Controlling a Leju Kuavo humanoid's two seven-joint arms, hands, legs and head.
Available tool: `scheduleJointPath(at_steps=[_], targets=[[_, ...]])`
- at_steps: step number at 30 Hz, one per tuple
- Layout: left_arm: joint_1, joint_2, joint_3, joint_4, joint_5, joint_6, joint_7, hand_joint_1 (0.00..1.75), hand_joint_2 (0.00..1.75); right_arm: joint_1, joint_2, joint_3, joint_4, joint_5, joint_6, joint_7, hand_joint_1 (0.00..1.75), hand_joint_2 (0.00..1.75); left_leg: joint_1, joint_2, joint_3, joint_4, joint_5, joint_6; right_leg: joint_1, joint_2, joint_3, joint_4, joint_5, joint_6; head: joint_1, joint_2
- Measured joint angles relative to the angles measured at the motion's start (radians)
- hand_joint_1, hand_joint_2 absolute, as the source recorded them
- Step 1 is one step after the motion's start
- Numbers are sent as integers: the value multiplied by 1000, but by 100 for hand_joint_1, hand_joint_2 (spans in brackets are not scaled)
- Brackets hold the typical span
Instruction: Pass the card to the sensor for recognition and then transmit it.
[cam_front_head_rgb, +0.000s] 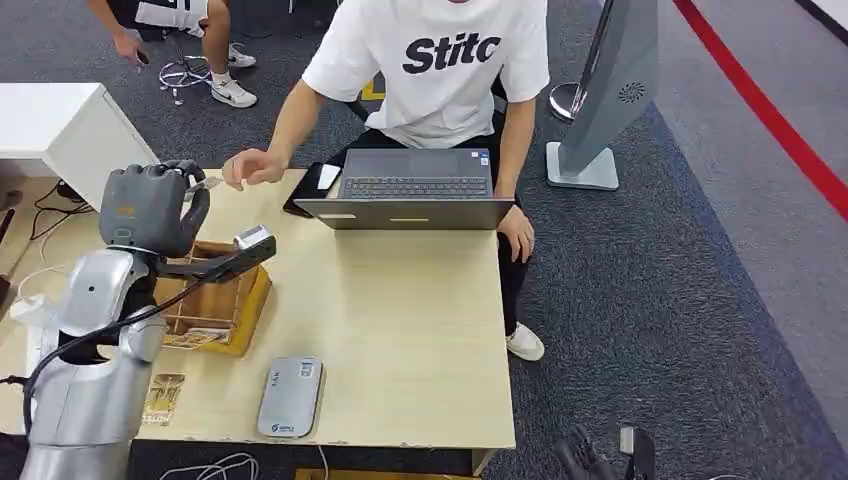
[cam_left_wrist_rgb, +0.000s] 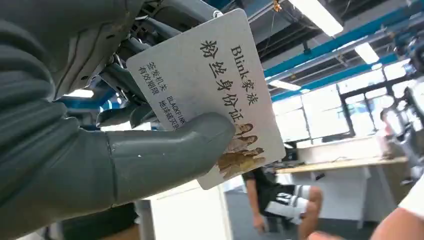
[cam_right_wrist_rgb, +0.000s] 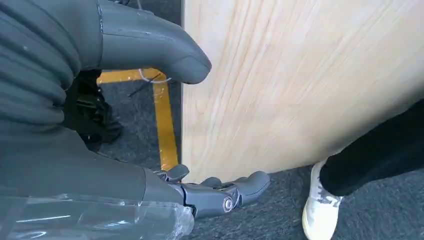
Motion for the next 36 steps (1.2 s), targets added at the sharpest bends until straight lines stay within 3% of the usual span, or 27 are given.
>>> scheduleJointPath(at_steps=[5,8,16,23,30,36], targets=[[120,-34,-26,-137,139,-10,-78,175,175,12,-3,-9,-1,-12,6,-3,0,175,0,0,-1,0,-1,0,0,0,0,-1,0,0,0,0],[207,-41,-61,-203,190,-13,-88,175,175,17,-3,-11,-3,3,2,-5,0,175,0,0,-1,0,-1,0,0,0,-1,-1,0,0,0,0],[317,-35,-81,-267,243,-17,-105,175,175,21,-3,-13,-3,22,1,-20,0,175,0,1,0,0,-1,0,0,1,0,-1,0,0,0,0],[430,-2,-81,-267,288,-60,-118,175,175,20,-3,-13,8,14,3,-42,0,175,0,0,-1,0,-1,0,0,0,0,-1,0,0,-1,0],[450,7,-81,-201,270,-173,-63,175,175,25,-3,-10,-16,23,21,4,0,175,0,0,-1,0,0,0,0,0,0,-1,0,0,0,0],[450,7,-81,-159,270,-183,-56,175,175,28,-3,-10,-41,23,21,12,0,175,0,0,-1,0,0,0,0,0,0,-1,0,0,0,0]])
